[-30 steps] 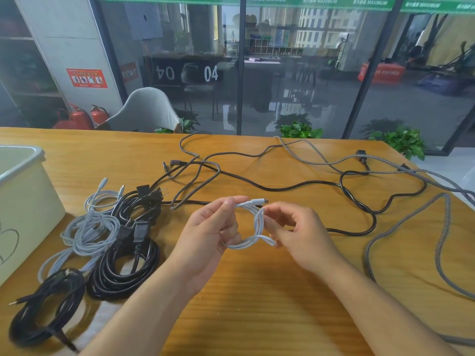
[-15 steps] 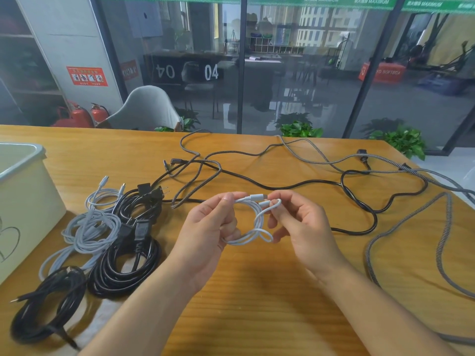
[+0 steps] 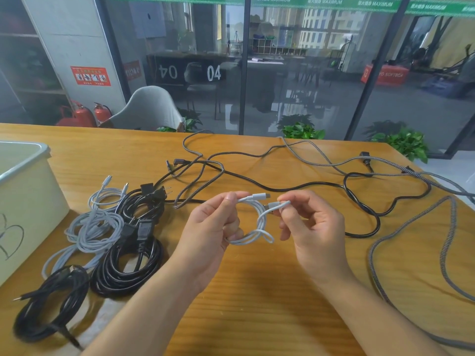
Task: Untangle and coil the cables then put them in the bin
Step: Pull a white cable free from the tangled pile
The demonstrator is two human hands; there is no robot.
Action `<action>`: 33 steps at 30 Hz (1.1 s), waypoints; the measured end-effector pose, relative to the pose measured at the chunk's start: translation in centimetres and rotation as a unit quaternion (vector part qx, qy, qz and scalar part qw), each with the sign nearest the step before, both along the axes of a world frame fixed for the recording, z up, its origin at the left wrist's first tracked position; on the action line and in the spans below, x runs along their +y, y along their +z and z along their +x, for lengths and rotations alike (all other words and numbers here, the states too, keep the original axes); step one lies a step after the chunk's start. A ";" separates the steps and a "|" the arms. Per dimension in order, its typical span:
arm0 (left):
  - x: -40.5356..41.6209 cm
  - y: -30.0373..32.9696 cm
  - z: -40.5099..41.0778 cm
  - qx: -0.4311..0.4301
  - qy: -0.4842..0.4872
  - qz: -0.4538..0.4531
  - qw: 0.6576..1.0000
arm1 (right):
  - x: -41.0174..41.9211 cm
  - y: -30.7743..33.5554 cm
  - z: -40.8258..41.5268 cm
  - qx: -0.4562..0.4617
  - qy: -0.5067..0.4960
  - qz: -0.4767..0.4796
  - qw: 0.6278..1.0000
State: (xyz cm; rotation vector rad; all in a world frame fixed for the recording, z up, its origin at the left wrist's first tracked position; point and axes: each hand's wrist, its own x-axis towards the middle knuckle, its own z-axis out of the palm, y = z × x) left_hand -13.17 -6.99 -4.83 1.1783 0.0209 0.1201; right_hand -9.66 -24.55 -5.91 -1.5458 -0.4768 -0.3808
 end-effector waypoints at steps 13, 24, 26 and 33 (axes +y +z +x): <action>0.4 -0.3 0.2 0.002 0.001 0.008 1.000 | -0.1 0.1 0.9 0.118 0.078 0.009 0.990; 0.4 -0.4 0.2 -0.001 0.004 0.029 1.000 | 0.0 -0.2 1.0 0.126 0.089 0.000 0.988; 0.5 -0.4 0.2 0.000 0.005 0.021 1.000 | 0.0 -0.3 1.2 0.119 0.071 -0.038 0.990; -0.1 -0.7 0.0 0.000 0.002 0.031 1.000 | 0.8 -1.7 1.0 0.130 0.090 -0.109 0.981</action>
